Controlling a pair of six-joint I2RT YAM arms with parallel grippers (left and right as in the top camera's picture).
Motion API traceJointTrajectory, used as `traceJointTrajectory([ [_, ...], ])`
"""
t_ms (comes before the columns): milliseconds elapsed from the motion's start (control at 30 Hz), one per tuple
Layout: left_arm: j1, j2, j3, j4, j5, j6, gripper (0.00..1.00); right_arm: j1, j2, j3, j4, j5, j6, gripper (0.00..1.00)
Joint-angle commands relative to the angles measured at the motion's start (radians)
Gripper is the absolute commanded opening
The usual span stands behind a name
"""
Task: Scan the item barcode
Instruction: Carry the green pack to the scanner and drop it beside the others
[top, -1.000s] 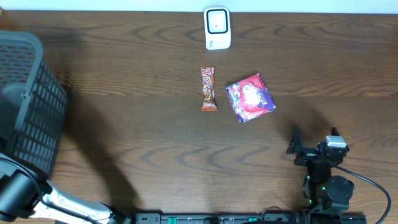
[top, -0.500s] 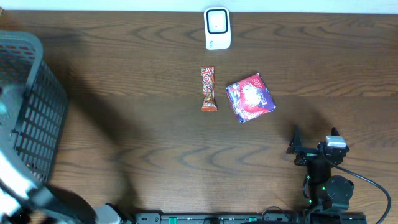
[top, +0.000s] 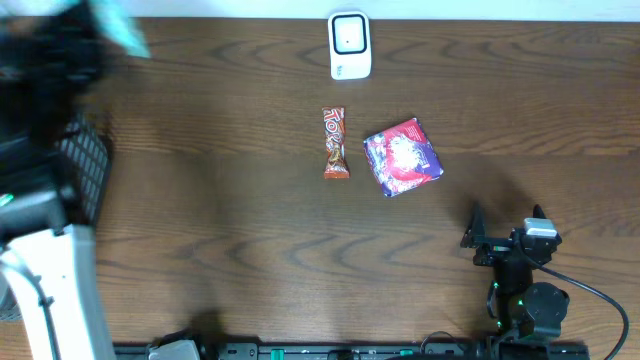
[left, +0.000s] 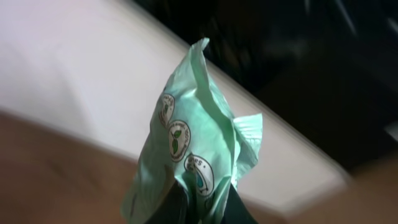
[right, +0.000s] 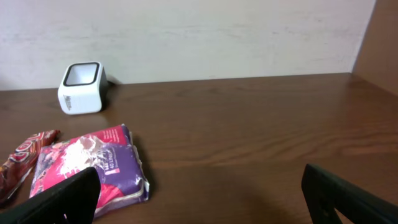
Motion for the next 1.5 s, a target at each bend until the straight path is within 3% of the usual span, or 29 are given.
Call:
traceJointTrajectory([
  [0, -0.18, 0.065, -0.014, -0.061, -0.015, -0.048, 0.07, -0.003, -0.003, -0.002, -0.004, 0.001, 0.01, 0.99],
  [233, -0.472, 0.292, -0.021, -0.219, -0.135, -0.048, 0.07, -0.003, -0.003, -0.002, -0.004, 0.001, 0.01, 0.99],
  [567, -0.676, 0.672, -0.021, -0.122, -0.149, -0.048, 0.08, -0.003, -0.003, -0.002, -0.004, 0.001, 0.01, 0.99],
  [600, -0.682, 0.693, -0.021, -0.109, -0.149, -0.049, 0.12, -0.003, -0.003, -0.002, -0.004, 0.001, 0.01, 0.99],
  [633, -0.686, 0.707, -0.021, -0.1, -0.148, -0.049, 0.3, -0.003, -0.003, -0.002, -0.004, 0.001, 0.01, 0.99],
  [667, -0.686, 0.717, -0.021, -0.095, -0.148, -0.049, 0.55, -0.003, -0.003, -0.002, -0.004, 0.001, 0.01, 0.99],
  [700, -0.686, 0.719, -0.021, -0.093, -0.148, -0.048, 0.67, -0.003, -0.003, -0.002, -0.004, 0.001, 0.01, 0.99],
  [800, -0.673, 0.71, -0.012, -0.072, -0.127, 0.039, 0.84, -0.003, -0.003, -0.002, -0.004, 0.001, 0.01, 0.99],
  [967, -0.637, 0.635, 0.035, -0.072, -0.025, 0.175, 0.9, -0.003, -0.003, -0.002, -0.004, 0.001, 0.01, 0.99],
  [1167, -0.552, 0.428, 0.1, -0.067, -0.009, 0.2, 0.9, -0.003, -0.003, -0.002, -0.004, 0.001, 0.01, 0.99],
  [1300, -0.427, 0.244, 0.108, -0.051, -0.009, 0.206, 0.92, -0.003, -0.003, -0.002, -0.004, 0.001, 0.01, 0.99],
  [1467, -0.122, 0.057, 0.108, -0.072, -0.014, 0.259, 0.92, -0.003, -0.003, -0.002, -0.004, 0.001, 0.01, 0.99],
])
